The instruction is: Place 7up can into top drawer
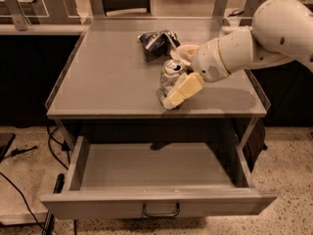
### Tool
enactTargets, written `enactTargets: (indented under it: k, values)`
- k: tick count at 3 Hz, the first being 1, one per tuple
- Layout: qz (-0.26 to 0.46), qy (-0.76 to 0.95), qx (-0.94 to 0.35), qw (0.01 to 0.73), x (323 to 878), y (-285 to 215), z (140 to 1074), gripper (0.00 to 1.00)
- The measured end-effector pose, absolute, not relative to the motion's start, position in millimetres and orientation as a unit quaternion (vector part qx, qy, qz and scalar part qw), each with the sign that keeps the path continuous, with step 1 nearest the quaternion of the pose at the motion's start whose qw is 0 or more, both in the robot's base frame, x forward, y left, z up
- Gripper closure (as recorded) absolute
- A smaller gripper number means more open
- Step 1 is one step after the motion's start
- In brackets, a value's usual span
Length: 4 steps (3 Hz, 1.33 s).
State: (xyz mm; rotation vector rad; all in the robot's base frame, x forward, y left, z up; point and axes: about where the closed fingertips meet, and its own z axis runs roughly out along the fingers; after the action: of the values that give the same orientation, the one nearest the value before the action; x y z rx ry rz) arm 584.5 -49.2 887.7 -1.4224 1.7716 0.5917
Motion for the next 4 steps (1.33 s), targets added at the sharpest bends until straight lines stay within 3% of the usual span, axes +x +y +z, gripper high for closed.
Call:
enactTargets:
  k: [2,3,4]
  values:
    - [0.231,0.697,-0.551,0.398,591.0,-43.8,876.9,0.0]
    - [0.223,0.697,-0.548,0.405,597.1,-40.2,873.5,0.16]
    - [0.221,0.697,-0.548,0.406,598.1,-39.7,873.1,0.39]
